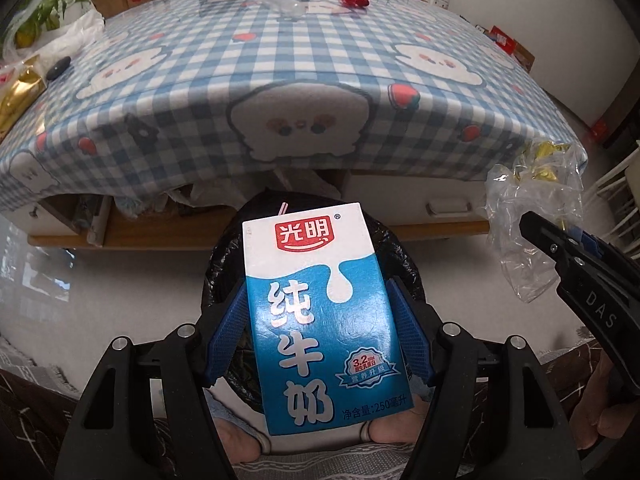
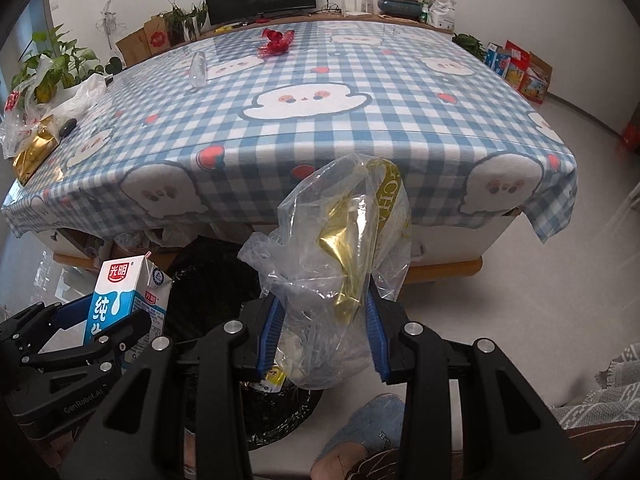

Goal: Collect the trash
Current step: 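Lift the milk carton and plastic bag and carry both over the trash bin, then open the left tool to drop the milk carton into the bin, then lower the right tool into the bin and open it to drop the plastic bag, then move both open tools back over the table toward the tube and red net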

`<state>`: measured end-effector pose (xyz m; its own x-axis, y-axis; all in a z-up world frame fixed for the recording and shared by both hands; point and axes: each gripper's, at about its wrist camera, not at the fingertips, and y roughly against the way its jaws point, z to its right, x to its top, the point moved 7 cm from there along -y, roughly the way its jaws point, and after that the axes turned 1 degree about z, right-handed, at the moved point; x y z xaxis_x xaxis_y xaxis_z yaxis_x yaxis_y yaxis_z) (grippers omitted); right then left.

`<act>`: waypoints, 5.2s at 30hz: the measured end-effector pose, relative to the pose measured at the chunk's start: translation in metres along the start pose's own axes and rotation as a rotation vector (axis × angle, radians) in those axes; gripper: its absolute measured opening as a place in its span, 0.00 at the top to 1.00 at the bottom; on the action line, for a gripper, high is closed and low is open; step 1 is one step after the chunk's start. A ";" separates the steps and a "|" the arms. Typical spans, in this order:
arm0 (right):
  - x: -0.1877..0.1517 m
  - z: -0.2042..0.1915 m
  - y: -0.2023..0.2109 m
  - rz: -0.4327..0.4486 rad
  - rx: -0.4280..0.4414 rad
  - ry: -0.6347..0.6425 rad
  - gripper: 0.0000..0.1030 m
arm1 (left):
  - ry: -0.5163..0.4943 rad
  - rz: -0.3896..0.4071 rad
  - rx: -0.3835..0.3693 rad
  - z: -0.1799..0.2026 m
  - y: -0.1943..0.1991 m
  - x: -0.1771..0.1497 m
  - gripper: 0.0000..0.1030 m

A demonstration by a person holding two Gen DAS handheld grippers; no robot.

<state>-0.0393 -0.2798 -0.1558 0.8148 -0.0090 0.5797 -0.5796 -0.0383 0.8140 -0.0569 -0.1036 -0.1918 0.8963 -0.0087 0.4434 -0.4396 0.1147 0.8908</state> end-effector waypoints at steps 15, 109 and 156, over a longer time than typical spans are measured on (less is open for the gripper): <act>-0.023 0.006 -0.068 -0.114 -0.021 -0.007 0.66 | -0.024 -0.066 0.020 0.005 -0.068 -0.009 0.35; -0.008 -0.130 -0.037 0.007 0.063 0.128 0.14 | 0.090 0.101 0.148 -0.139 0.019 -0.006 0.06; 0.171 -0.049 0.013 0.217 -0.021 0.058 0.08 | 0.011 0.262 0.100 -0.073 0.062 0.179 0.06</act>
<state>0.0916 -0.2329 -0.0444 0.6691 0.0425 0.7420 -0.7419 -0.0211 0.6702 0.0802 -0.0259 -0.0642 0.7517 0.0188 0.6593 -0.6595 0.0127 0.7516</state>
